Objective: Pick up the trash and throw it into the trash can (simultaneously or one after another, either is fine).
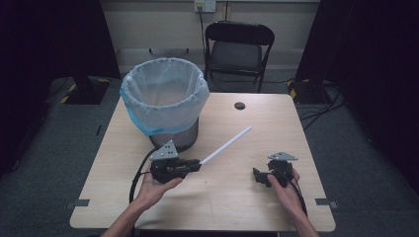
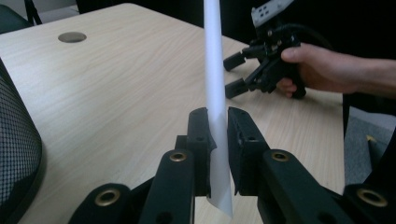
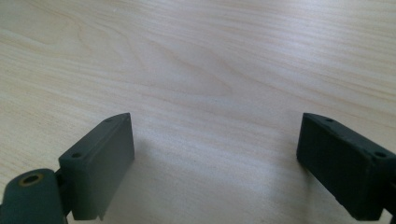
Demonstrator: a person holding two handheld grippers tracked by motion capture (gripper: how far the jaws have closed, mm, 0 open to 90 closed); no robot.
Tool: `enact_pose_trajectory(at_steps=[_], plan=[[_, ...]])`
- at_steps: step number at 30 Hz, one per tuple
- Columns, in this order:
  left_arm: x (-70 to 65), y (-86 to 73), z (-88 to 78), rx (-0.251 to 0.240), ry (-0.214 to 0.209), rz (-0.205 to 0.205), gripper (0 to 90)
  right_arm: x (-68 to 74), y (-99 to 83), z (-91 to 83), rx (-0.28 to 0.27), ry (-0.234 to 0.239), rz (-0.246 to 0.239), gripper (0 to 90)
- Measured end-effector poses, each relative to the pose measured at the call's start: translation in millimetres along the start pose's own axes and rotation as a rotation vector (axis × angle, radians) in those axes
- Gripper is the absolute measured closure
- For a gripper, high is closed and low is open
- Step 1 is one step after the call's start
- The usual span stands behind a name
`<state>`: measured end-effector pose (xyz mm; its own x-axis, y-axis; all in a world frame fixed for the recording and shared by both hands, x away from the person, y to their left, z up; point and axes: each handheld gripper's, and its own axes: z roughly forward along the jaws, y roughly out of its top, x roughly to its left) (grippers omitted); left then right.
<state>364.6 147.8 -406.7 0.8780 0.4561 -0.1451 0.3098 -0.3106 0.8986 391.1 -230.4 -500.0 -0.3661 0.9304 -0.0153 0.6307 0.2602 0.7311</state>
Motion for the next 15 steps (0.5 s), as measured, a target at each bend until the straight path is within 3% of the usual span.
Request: enact_pose_trajectory(at_steps=[8, 9, 15], plan=[[0.2, 16.3, -10.5, -0.039, 0.001, 0.021, 80.3, 0.0, 0.0, 0.0, 0.0, 0.0, 0.0, 10.5], [-0.2, 22.5, -13.4, -0.043, 0.008, 0.039, 80.3, 0.0, 0.0, 0.0, 0.0, 0.0, 0.0, 10.4], [1.3, 39.7, -25.2, -0.094, 0.015, 0.053, 80.3, 0.0, 0.0, 0.0, 0.0, 0.0, 0.0, 10.4]])
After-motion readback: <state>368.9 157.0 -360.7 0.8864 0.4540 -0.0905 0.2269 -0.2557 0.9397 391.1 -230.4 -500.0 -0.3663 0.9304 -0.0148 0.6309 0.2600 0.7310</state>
